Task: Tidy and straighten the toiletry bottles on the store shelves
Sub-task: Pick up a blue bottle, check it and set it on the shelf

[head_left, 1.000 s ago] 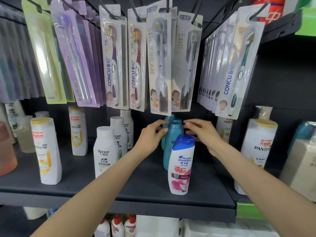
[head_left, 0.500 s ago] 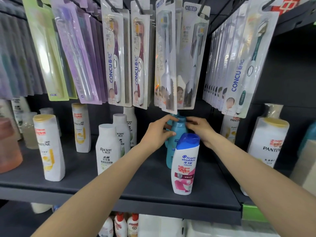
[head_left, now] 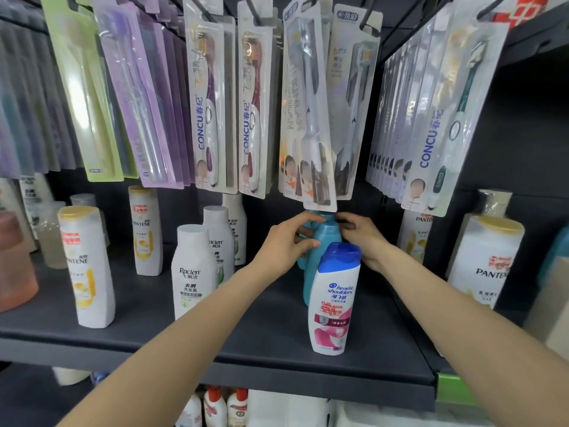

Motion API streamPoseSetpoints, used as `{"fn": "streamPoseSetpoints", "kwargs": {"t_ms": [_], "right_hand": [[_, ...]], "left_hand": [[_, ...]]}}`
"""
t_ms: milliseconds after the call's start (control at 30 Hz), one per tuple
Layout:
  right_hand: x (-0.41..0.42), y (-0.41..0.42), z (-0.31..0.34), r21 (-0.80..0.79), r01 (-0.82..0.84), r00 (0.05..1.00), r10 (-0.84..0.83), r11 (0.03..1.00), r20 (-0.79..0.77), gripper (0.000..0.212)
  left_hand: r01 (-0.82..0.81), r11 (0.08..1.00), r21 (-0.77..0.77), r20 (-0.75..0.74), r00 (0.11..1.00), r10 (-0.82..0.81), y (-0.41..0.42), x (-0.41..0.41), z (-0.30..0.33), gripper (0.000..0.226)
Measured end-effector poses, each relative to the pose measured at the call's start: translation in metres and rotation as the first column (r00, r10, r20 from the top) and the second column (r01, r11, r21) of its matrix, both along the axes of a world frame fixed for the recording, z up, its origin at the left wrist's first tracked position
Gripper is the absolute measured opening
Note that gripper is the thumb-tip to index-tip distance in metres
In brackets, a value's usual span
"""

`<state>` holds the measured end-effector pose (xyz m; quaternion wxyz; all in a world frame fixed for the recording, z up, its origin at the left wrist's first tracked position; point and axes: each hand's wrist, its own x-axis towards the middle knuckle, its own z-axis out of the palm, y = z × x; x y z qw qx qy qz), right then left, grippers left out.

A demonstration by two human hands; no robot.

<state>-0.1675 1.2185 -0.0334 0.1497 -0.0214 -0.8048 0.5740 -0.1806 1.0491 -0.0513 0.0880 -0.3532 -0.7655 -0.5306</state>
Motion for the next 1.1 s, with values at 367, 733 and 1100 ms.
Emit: {"fn": "streamPoseSetpoints", "kwargs": {"t_ms": [367,733,1100], "right_hand": [[0.014,0.007,-0.003,0.027,0.106,0.987,-0.102,0.994,-0.128,0.03],[0.086,0.016,0.003,0.249,0.24,0.95,-0.175,0.938,-0.258,0.038],[0.15,0.018,0.022,0.146,0.227,0.943,-0.18,0.963,-0.279,0.03]], "left_hand": [[-0.098,0.991,-0.089,-0.16,0.984,0.083,0.001,0.004,0.007,0.033],[-0.261,0.965,-0.025,-0.233,0.94,0.249,-0.012,0.04,0.015,0.015],[-0.199,0.964,-0.177,-0.316,0.939,0.136,-0.004,0.092,0.019,0.024]]}}
